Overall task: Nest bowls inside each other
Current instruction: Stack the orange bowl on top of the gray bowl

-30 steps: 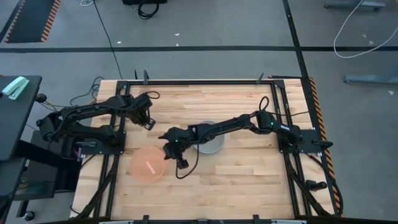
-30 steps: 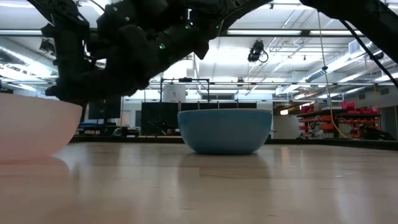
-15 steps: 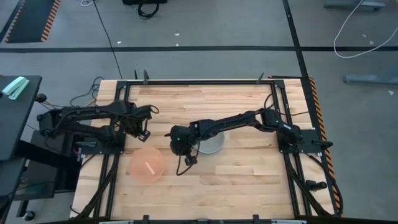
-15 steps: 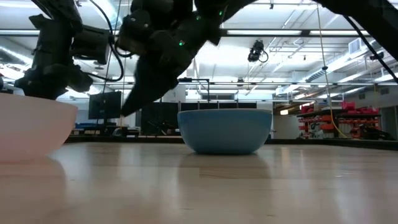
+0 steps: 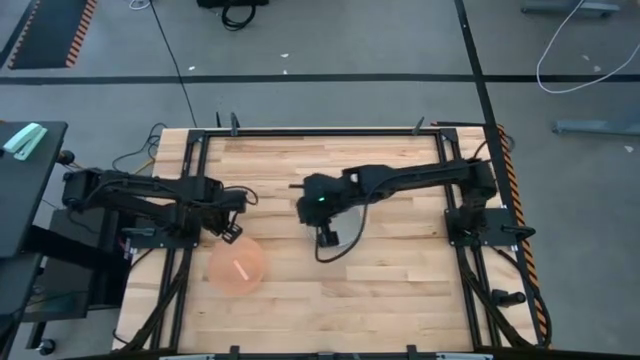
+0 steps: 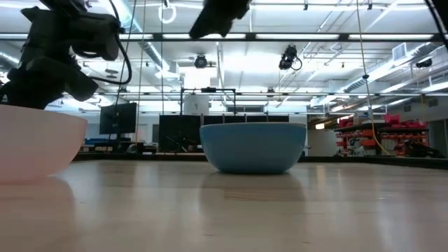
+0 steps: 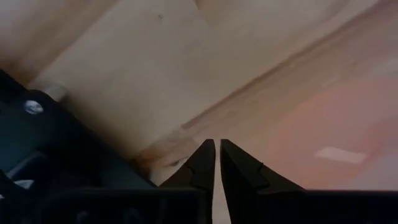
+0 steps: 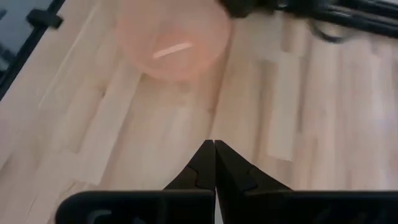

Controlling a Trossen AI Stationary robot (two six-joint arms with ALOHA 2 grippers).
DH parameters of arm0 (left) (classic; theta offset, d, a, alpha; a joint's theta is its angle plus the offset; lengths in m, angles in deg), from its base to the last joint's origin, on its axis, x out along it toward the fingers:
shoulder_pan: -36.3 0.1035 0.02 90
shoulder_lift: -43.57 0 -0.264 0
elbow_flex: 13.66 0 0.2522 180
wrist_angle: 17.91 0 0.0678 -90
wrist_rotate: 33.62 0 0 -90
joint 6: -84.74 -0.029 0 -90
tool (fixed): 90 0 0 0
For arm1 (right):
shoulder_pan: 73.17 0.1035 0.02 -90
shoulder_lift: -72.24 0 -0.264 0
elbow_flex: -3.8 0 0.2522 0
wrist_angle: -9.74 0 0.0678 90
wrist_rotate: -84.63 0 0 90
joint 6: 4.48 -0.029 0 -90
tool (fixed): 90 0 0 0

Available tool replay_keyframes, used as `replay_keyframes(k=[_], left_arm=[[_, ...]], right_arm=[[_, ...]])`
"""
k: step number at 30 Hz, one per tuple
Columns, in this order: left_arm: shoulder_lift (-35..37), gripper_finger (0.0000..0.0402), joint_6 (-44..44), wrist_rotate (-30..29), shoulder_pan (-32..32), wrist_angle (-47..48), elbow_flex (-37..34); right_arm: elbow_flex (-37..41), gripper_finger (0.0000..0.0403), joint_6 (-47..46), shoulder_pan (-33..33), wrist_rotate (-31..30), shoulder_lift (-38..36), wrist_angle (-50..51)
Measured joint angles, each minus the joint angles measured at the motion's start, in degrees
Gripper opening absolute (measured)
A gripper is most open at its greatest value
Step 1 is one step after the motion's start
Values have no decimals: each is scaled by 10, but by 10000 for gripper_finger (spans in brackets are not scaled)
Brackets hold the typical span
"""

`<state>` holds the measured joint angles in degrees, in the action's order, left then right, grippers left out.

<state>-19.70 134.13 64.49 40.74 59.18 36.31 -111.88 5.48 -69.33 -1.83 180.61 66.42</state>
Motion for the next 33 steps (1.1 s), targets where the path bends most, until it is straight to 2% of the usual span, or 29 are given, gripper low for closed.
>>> replay_keyframes(k=[8,15,21,25,29,33], left_arm=[[0,16,93,8,-87,-13,0],[-1,23,153,10,-141,-38,0],[-1,21,178,12,-189,-136,0],[-13,15,222,14,-221,-137,0],[-44,16,236,22,-243,-162,0],[-87,21,232,60,-247,-235,0]], right_arm=[[141,5,-48,1,-32,-105,-33],[234,4,-72,4,-38,-169,-78],[262,4,-75,5,-42,-196,-90],[262,3,-74,10,-42,-197,-91],[262,4,-74,20,-42,-197,-91],[262,3,-74,30,-42,-197,-90]])
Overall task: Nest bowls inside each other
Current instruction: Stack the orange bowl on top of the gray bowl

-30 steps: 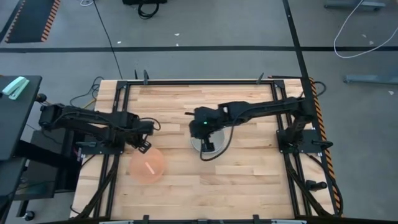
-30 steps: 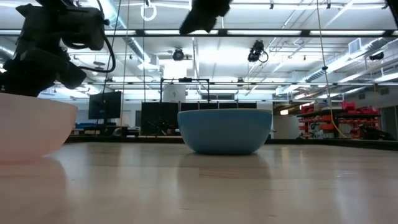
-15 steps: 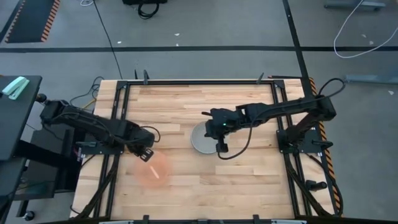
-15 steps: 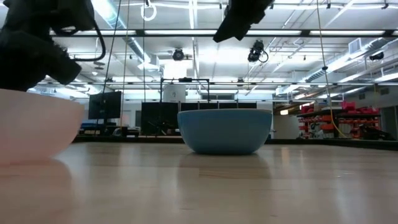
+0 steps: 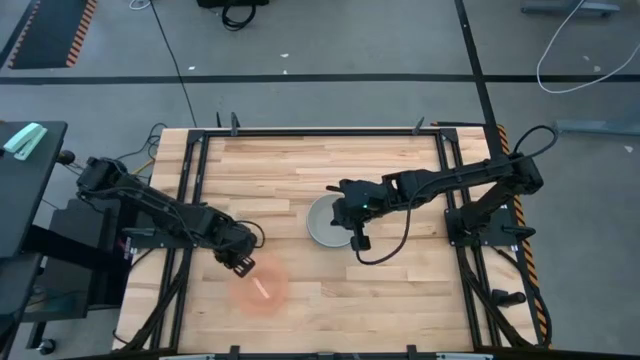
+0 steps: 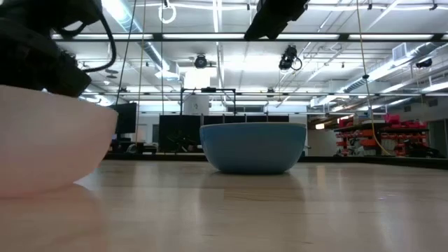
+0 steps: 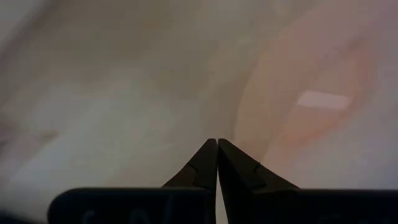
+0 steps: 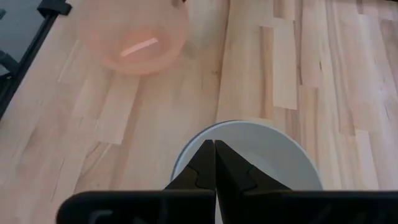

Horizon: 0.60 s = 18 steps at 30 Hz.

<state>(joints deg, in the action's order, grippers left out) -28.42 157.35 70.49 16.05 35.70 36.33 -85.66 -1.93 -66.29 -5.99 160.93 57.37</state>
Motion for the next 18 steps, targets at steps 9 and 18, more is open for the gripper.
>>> replay_keyframes(k=[9,18], left_arm=[[-83,22,-69,78,20,-137,0],[-115,10,-168,85,41,-144,54]], right_arm=[[0,4,-32,45,2,0,1],[0,5,-83,118,-13,21,-4]])
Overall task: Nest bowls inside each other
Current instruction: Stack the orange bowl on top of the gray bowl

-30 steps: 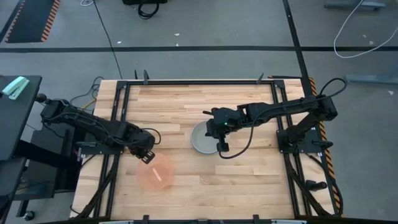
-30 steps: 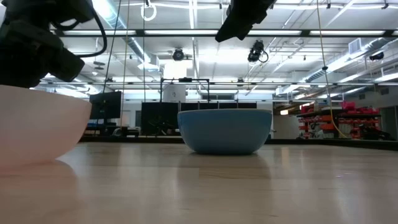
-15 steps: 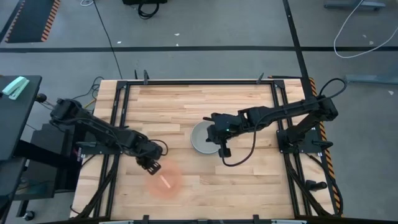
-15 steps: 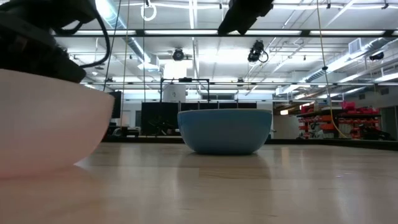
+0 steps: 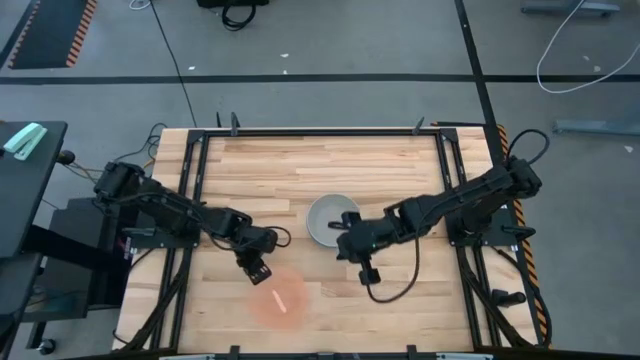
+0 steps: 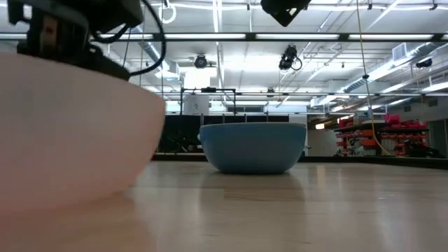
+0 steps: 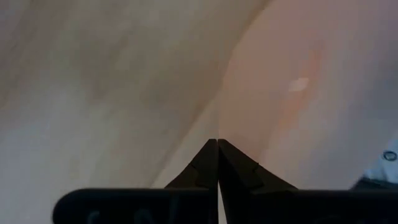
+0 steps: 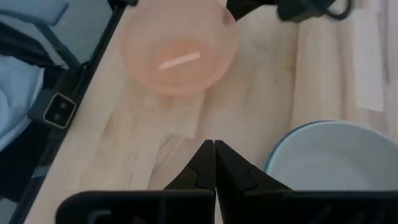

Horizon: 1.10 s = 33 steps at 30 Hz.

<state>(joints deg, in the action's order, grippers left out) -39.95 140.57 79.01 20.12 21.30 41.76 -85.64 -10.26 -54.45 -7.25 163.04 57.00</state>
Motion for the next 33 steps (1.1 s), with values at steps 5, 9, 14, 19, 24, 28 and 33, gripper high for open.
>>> replay_keyframes(k=[5,9,14,19,24,28,33], left_arm=[[-12,16,-57,-22,1,17,56],[-33,19,-106,-37,12,38,108],[-74,11,-183,-46,41,98,162],[-94,14,-255,-93,85,204,200],[-91,29,-283,-174,139,295,208],[-88,34,-295,-228,185,340,209],[-88,29,-335,-266,242,350,209]], right_arm=[[0,3,-12,33,-11,15,-4],[0,6,-26,51,-11,26,-25],[0,7,-38,59,-4,58,-50],[-11,10,-35,55,36,128,-63],[-54,26,-8,52,43,186,-59],[-103,45,13,43,43,212,-27],[-165,78,27,24,42,232,11]])
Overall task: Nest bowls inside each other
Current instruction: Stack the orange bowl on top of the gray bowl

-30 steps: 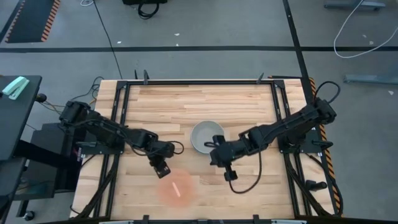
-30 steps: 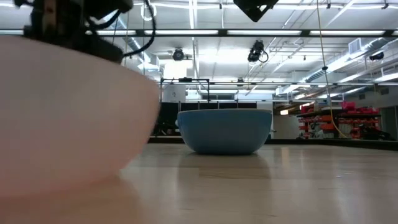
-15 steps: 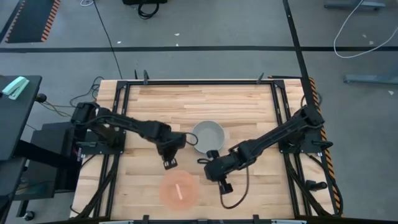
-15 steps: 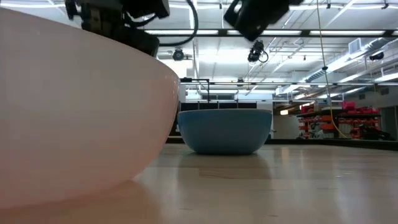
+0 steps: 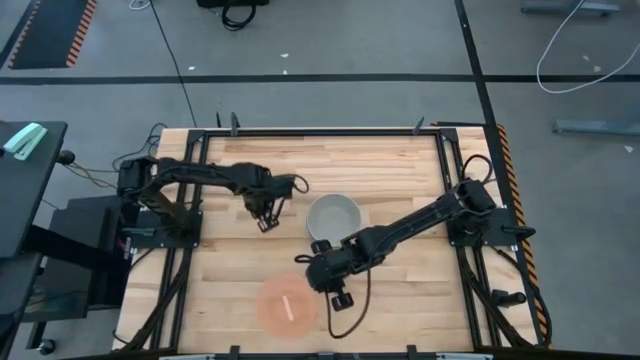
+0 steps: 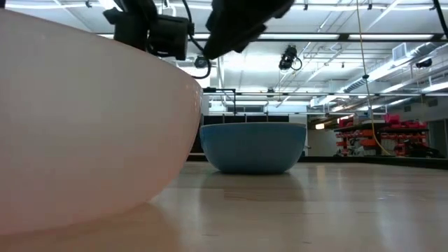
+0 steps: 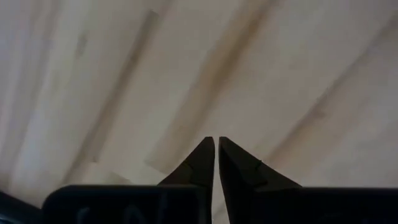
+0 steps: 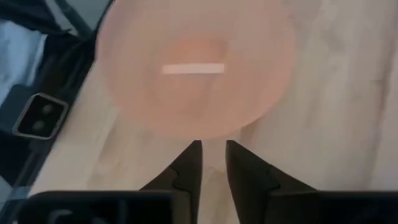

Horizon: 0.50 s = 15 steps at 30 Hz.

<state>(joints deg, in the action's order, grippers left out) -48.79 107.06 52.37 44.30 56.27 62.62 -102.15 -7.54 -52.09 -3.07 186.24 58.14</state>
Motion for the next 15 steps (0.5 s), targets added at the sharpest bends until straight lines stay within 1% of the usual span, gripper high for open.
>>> replay_keyframes(k=[5,8,12,15], left_arm=[[0,20,-38,-25,61,0,0],[0,18,-60,-48,100,0,0],[0,23,-87,-77,150,-2,0],[0,27,-110,-82,187,-5,0]], right_arm=[[-42,114,7,-19,-1,13,15],[-61,130,5,-29,18,26,22],[-81,140,-15,-43,50,48,29],[-86,141,-37,-49,59,61,30]])
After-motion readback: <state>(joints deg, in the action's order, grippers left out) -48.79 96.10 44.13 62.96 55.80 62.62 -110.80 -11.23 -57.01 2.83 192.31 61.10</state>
